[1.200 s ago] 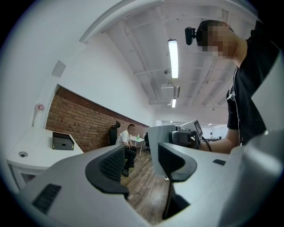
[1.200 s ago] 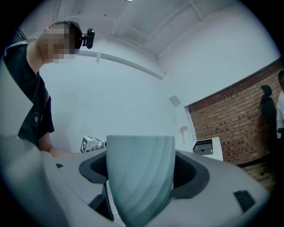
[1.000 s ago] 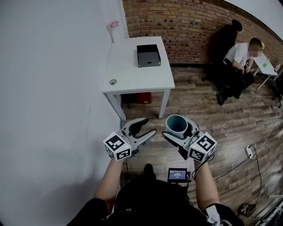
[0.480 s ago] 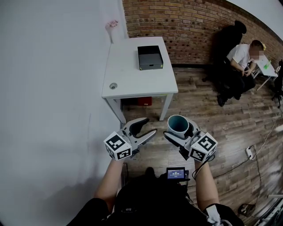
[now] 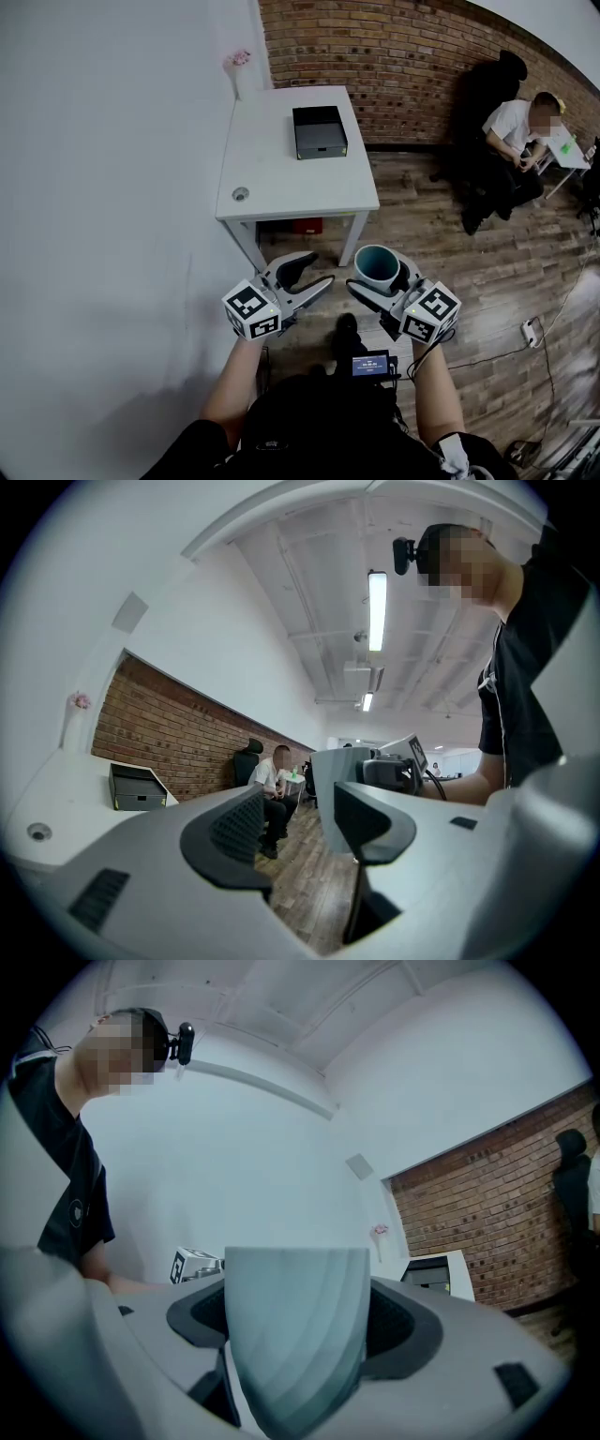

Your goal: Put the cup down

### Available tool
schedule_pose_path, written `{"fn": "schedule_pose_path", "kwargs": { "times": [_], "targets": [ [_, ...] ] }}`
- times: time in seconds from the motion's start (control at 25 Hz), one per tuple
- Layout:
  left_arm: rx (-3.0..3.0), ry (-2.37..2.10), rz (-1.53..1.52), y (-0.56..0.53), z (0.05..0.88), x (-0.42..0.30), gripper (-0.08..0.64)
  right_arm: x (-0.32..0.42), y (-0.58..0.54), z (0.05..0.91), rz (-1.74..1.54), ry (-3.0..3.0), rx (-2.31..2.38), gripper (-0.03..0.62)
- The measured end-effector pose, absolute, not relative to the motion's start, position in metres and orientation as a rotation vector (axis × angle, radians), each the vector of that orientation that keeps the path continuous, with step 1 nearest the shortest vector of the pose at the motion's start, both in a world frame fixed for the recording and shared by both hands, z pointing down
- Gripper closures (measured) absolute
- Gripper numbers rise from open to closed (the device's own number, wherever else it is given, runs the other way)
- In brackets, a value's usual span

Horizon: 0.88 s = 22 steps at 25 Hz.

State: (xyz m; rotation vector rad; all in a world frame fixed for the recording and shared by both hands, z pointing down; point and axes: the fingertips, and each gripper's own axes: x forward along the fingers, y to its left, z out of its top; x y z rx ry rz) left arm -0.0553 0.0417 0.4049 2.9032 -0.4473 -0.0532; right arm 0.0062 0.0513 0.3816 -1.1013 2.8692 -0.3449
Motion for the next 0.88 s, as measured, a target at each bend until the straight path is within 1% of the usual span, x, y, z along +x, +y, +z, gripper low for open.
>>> {"fn": "schedule_pose_path", "kwargs": {
  "times": [0.36, 0.88],
  "targets": [
    [2.891, -0.481, -0.036, -0.002, 0.421, -0.042, 0.319, 0.016, 0.004, 0.394, -0.341, 2.887, -1.038, 0.201],
    [2.838, -0.558, -0.022, -0.115, 0.432, -0.007, 0.322, 0.051, -0.117, 0.402, -0.383, 2.886, -0.928, 0.202]
  ]
}}
